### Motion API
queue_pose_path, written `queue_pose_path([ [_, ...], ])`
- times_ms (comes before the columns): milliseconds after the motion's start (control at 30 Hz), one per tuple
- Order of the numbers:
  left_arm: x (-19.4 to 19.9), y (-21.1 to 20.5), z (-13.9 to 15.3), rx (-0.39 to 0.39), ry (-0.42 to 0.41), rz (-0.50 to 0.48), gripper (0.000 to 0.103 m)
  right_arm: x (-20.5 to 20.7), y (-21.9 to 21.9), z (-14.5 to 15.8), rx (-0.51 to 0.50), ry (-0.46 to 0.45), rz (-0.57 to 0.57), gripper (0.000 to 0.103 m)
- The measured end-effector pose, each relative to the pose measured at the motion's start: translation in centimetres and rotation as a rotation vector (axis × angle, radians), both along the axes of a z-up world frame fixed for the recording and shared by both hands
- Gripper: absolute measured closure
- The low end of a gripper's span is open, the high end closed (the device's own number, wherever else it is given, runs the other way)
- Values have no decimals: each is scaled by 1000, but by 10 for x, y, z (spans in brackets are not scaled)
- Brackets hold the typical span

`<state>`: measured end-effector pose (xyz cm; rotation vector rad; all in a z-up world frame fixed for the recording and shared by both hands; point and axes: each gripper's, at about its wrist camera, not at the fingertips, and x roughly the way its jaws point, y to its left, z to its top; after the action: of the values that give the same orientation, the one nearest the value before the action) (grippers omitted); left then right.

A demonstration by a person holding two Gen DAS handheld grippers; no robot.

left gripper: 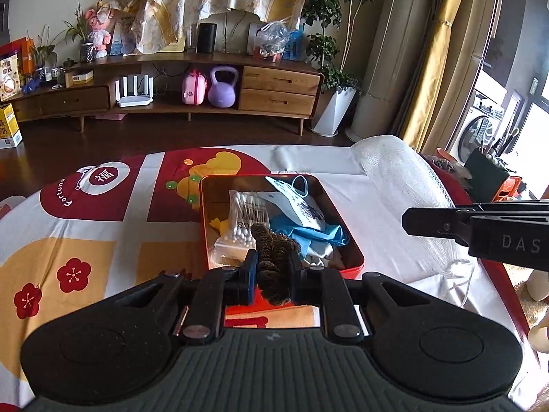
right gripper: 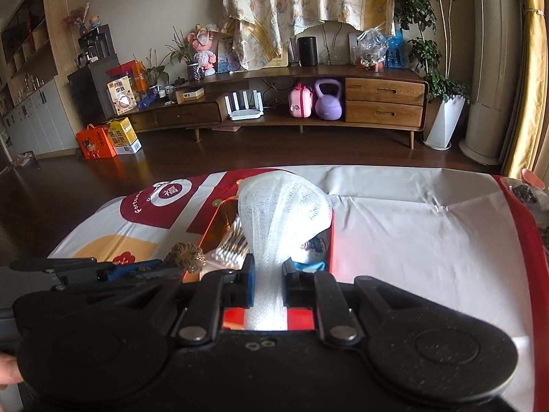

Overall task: Organize soft objects
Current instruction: 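Lift the hair tie and mesh pad and carry both over the red tin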

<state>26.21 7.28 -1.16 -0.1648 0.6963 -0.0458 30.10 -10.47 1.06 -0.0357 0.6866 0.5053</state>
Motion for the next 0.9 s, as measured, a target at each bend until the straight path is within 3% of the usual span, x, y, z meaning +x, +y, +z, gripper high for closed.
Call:
queue_pose_path([
  [400,51,10,-16,-25,7,31,86,62,21,-27,56,72,-11,90],
  [900,99,18,-46,-31,33,59,86,106,27,-79,34,163,-54,89],
])
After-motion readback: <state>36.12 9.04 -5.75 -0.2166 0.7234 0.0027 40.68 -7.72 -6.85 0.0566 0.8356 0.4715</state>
